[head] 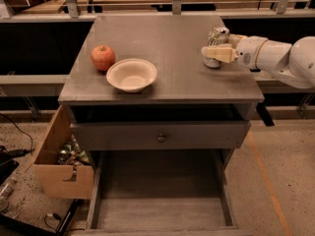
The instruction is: Place 7up can into middle drawer
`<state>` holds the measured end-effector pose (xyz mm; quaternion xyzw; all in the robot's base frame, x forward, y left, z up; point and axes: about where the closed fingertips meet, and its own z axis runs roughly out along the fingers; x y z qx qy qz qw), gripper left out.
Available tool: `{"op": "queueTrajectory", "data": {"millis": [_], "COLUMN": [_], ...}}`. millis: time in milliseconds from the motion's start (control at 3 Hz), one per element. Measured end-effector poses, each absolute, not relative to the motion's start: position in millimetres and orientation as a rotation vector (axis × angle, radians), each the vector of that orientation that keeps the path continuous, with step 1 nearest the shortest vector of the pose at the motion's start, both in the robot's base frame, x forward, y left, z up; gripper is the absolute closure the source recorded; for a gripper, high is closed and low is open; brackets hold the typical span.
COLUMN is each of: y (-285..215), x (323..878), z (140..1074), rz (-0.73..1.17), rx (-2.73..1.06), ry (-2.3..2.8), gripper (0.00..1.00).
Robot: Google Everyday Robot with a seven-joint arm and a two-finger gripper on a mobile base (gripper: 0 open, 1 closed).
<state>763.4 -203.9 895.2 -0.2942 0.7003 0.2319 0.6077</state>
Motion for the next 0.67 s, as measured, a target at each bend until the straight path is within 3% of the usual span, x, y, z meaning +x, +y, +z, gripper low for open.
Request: {"op": "queueTrajectory", "data": {"millis": [667], "y": [-197.5], "x": [769.8], "z": [895.3], "rz": [0.556], "rx": [-0.672], "ry": [1.600], "gripper": [0.82]}}
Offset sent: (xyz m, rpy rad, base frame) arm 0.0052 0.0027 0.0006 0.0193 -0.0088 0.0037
